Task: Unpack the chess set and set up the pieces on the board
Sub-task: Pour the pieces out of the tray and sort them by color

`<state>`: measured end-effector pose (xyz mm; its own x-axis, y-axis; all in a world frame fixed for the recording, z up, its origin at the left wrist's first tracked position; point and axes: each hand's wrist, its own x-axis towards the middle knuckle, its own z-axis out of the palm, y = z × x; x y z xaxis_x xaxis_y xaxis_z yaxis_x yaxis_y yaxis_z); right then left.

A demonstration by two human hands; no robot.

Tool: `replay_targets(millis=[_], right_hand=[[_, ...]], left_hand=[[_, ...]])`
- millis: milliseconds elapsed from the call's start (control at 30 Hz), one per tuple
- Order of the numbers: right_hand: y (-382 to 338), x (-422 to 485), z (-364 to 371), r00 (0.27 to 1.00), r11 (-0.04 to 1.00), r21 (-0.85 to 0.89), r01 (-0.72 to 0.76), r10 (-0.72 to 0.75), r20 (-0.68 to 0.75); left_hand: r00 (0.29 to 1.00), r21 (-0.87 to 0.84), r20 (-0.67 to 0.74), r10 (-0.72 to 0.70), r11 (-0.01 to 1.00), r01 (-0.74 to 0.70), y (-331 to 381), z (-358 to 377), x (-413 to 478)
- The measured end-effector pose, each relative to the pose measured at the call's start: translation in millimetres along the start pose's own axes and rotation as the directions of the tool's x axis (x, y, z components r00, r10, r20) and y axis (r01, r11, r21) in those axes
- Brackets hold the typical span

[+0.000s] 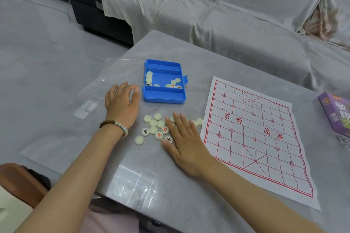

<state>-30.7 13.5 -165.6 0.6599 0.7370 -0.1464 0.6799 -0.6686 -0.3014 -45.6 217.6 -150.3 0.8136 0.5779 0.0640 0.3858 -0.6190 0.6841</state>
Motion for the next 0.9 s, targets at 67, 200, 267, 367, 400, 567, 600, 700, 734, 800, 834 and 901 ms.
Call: replay_targets(millis=[67,200,267,367,400,567,600,700,734,800,834,901], right_hand=[[2.9,0.8,-0.6,1.0,1.0,-0.009,0.004,-0.004,-0.018],[15.8,9.6,-5.6,0.993,0.993,-0.049,-0.105,0.102,-0.055],[15.8,14.1,-4.0,0.987,0.987,-0.034,-0.159,0.158,-0.028],[3.1,20.7,1.8,0.995,0.996,-0.021,-0.092,0.091,-0.036],[-2.0,22.5,4.4,0.997,0.998,-0.018,-0.067,0.066,-0.039],[-14.0,31.5,-2.0,0.996,0.995,0.096,-0.015,0.023,-0.091],[-12.0,38.0,-8.0,0.986,0.99,0.139,-0.002,0.025,-0.162],[-3.7,71.9,-35.0,0.934,0.972,0.235,0.017,0.068,-0.35],[-1.1,87.3,-42.5,0.926,0.968,0.252,0.023,0.074,-0.37],[2.6,119.9,-52.4,0.937,0.972,0.237,0.005,0.078,-0.341],[4.4,136.0,-54.3,0.951,0.974,0.226,-0.029,0.097,-0.292],[6.6,164.8,-53.4,0.97,0.97,0.212,-0.121,0.161,-0.183]], left_hand=[[1.0,0.014,0.008,0.003,1.0,-0.003,0.5,0.5,-0.6],[0.999,0.058,0.048,0.001,0.998,-0.004,-1.7,2.5,0.3],[0.998,0.064,0.059,-0.008,0.998,0.005,-3.0,2.7,1.1],[0.998,0.057,0.057,-0.014,0.998,0.011,-3.8,2.7,2.6],[0.998,0.062,0.059,-0.017,0.998,0.014,-4.6,2.7,3.1],[0.995,0.156,0.096,-0.027,0.988,0.011,-13.9,2.3,6.6],[0.994,0.179,0.102,-0.029,0.984,0.011,-16.0,1.7,7.9],[0.991,0.238,0.125,-0.055,0.971,0.024,-20.5,0.3,12.4],[0.989,0.246,0.131,-0.063,0.969,0.029,-21.4,-0.1,13.9],[0.988,0.248,0.139,-0.071,0.968,0.035,-22.0,-0.5,15.4],[0.987,0.249,0.141,-0.071,0.968,0.035,-22.2,-0.8,15.8],[0.987,0.253,0.143,-0.068,0.967,0.03,-22.5,-1.6,16.5]])
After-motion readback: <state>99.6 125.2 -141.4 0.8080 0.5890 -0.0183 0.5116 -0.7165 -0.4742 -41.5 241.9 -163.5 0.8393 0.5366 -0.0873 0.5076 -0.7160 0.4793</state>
